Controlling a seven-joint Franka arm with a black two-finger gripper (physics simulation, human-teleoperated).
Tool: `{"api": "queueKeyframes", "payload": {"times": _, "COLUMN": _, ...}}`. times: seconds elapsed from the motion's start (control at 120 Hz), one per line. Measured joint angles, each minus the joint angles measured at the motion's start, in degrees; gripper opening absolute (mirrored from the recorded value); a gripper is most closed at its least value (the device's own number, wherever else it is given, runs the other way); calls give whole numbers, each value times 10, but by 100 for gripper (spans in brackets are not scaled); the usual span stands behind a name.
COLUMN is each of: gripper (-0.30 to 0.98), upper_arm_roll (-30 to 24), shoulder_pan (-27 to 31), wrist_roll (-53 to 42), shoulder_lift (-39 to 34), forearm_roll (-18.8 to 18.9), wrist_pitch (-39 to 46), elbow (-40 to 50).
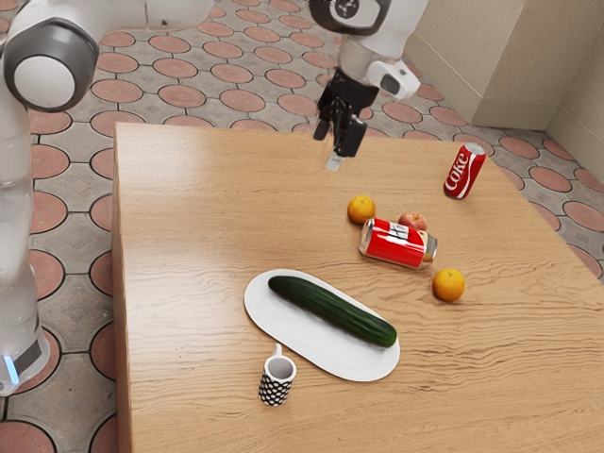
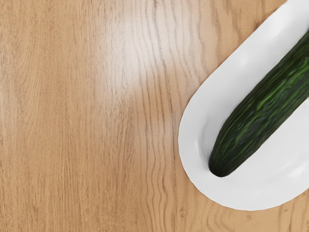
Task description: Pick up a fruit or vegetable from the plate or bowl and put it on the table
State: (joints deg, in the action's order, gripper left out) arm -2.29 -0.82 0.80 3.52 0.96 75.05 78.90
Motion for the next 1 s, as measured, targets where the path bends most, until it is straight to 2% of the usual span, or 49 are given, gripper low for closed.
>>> {"api": "queueKeyframes", "payload": {"times": 0.292, "gripper": 69, "upper_arm_roll": -3, "shoulder_pan": 11, "wrist_roll": 3, "shoulder_lift": 1, "forearm_roll": 1, "wrist_pitch": 96, "elbow": -3}}
{"api": "queueKeyframes", "payload": {"times": 0.4, "gripper": 69, "upper_arm_roll": -46, "shoulder_pan": 21, "wrist_roll": 4, "shoulder_lift": 5, "forearm_roll": 3, "wrist_pitch": 109, "elbow": -6}}
{"api": "queueKeyframes", "payload": {"times": 0.492, "gripper": 69, "upper_arm_roll": -69, "shoulder_pan": -11, "wrist_roll": 4, "shoulder_lift": 17, "forearm_roll": 5, "wrist_pitch": 117, "elbow": -6}}
{"api": "queueKeyframes", "payload": {"times": 0.575, "gripper": 68, "upper_arm_roll": -74, "shoulder_pan": -28, "wrist_roll": 4, "shoulder_lift": 21, "forearm_roll": 6, "wrist_pitch": 121, "elbow": -6}}
{"api": "queueKeyframes", "payload": {"times": 0.858, "gripper": 69, "upper_arm_roll": -76, "shoulder_pan": -15, "wrist_roll": 5, "shoulder_lift": 31, "forearm_roll": 7, "wrist_pitch": 129, "elbow": -6}}
{"api": "queueKeyframes", "payload": {"times": 0.917, "gripper": 69, "upper_arm_roll": -75, "shoulder_pan": -15, "wrist_roll": 3, "shoulder_lift": 22, "forearm_roll": 7, "wrist_pitch": 147, "elbow": 30}}
{"api": "queueKeyframes", "payload": {"times": 1.0, "gripper": 69, "upper_arm_roll": -76, "shoulder_pan": -12, "wrist_roll": -3, "shoulder_lift": -35, "forearm_roll": 6, "wrist_pitch": 205, "elbow": 163}}
